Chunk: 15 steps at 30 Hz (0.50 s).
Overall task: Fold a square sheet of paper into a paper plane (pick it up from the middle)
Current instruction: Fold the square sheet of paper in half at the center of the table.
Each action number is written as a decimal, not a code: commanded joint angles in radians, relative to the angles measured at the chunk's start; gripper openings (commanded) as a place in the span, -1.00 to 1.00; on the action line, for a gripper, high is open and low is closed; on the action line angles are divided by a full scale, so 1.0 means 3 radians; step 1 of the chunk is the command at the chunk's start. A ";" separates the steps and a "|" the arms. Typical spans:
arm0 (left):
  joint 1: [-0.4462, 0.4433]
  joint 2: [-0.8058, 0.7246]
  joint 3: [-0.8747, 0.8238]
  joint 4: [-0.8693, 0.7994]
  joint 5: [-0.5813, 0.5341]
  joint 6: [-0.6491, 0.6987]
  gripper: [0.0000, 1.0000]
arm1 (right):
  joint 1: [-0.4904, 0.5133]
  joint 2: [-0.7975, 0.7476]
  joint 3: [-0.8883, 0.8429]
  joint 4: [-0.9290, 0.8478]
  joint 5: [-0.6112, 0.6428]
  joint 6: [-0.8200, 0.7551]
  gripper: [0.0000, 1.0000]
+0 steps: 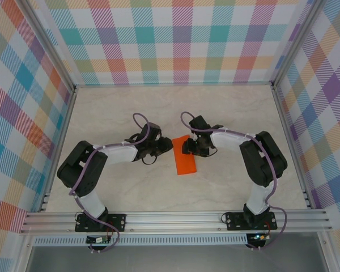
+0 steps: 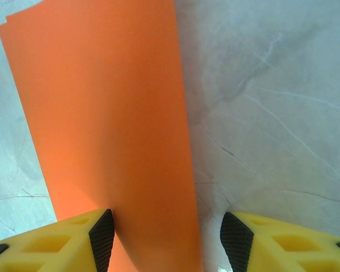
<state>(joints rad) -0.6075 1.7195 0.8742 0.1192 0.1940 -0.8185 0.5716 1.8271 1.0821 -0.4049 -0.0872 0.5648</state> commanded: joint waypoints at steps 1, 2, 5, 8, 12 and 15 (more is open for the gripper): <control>-0.0029 -0.0035 0.0045 -0.0009 -0.0181 0.0030 -0.34 | 0.0000 0.0354 -0.0201 0.0042 0.0122 -0.0176 0.20; -0.0032 -0.0046 0.0051 -0.0053 -0.0240 0.0026 -0.35 | -0.0003 0.0375 -0.0201 0.0040 0.0127 -0.0182 0.21; -0.0031 -0.0079 0.0036 -0.0099 -0.0343 -0.0003 -0.37 | -0.0001 0.0434 -0.0192 0.0055 0.0107 -0.0177 0.22; -0.0031 -0.0076 0.0029 -0.0105 -0.0335 -0.0029 -0.37 | 0.0007 0.0485 -0.0181 0.0038 0.0112 -0.0159 0.22; -0.0031 -0.0037 0.0024 -0.0053 -0.0276 -0.0073 -0.40 | 0.0008 0.0525 -0.0182 0.0029 0.0131 -0.0139 0.22; -0.0031 0.0019 0.0046 -0.0005 -0.0201 -0.0083 -0.42 | 0.0012 0.0551 -0.0176 0.0032 0.0132 -0.0140 0.22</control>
<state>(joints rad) -0.6075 1.7195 0.8742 0.1062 0.1196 -0.8272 0.5720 1.8450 1.0916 -0.4137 -0.0898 0.5381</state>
